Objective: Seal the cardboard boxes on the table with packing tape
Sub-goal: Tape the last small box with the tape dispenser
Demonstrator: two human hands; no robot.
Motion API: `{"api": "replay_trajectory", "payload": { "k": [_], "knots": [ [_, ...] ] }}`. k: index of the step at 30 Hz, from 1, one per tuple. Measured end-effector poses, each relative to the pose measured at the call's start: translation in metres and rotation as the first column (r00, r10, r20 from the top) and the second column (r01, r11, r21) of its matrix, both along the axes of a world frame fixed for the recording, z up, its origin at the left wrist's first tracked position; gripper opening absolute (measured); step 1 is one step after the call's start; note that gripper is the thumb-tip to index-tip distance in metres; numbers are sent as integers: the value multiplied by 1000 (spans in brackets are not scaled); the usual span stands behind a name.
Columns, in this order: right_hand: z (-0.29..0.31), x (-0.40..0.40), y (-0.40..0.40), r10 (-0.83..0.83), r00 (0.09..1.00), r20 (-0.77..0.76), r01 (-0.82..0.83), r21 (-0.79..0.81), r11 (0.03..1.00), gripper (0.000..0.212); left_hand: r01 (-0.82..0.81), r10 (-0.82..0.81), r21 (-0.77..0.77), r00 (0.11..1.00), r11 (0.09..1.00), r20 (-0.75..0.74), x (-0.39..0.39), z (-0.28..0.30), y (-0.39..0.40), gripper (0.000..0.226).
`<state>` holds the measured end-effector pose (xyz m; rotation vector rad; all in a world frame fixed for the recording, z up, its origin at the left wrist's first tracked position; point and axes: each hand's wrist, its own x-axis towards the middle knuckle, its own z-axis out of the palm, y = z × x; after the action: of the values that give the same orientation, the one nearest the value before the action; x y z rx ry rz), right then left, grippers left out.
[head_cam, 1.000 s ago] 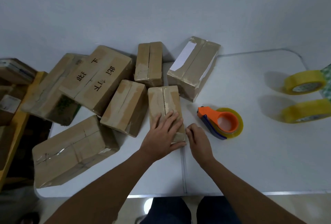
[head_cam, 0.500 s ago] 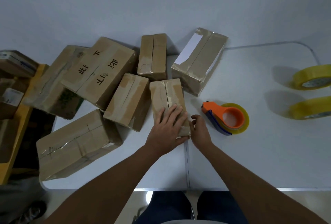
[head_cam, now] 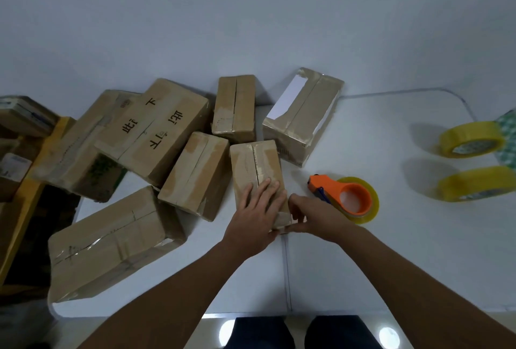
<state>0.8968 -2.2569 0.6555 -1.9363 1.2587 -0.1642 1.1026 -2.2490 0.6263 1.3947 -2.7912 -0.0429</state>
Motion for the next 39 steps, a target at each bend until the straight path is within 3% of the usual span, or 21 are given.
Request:
{"api": "replay_trajectory", "payload": {
  "k": [2,6,10,13,16,18,19,21,23,26,29,31,33,36,39],
  "knots": [
    [0,3,-3,41,996,-79,-42,-7,999,41,-4,4,15,1000,1000,6,-1,1,0,92],
    [-8,14,3,-30,986,-162,27,-18,999,62,16,-16,19,1000,1000,-21,0,3,0,95],
    [-1,3,26,-62,987,-148,64,7,998,53,133,-128,72,989,989,-70,6,3,3,91],
    [7,-4,46,-214,975,-55,213,-27,977,41,165,-129,274,981,947,-145,8,17,-2,87],
    [13,6,54,-340,939,60,345,-212,914,24,173,43,590,942,788,-334,7,55,-16,67],
    [17,19,54,-342,936,78,348,-332,877,20,152,303,729,839,667,-452,11,80,-23,49],
    [19,27,54,-319,946,61,318,-378,869,20,125,426,741,750,659,-506,15,86,-24,46],
    [23,43,52,-250,968,10,229,-443,867,27,4,635,738,507,675,-584,26,87,-17,40],
    [22,59,48,-183,979,-90,126,-437,891,47,-115,780,781,237,614,-579,40,76,1,34],
    [12,78,39,-88,950,-298,-36,-385,922,84,-200,907,889,-8,411,-421,58,51,32,23],
    [-3,85,35,-97,900,-425,-82,-382,920,93,-17,957,993,-263,120,-120,67,32,52,23],
    [-8,87,36,-117,879,-461,-87,-398,913,92,152,942,988,-333,10,42,68,24,60,35],
    [-11,89,40,-146,874,-463,-71,-419,905,90,226,933,974,-346,-16,95,69,22,64,43],
    [-12,94,47,-204,861,-466,-28,-443,896,87,258,937,966,-341,8,83,72,24,64,39],
    [-14,96,52,-230,856,-464,-4,-450,893,87,267,946,957,-325,115,-23,78,23,63,18]
  ]
}}
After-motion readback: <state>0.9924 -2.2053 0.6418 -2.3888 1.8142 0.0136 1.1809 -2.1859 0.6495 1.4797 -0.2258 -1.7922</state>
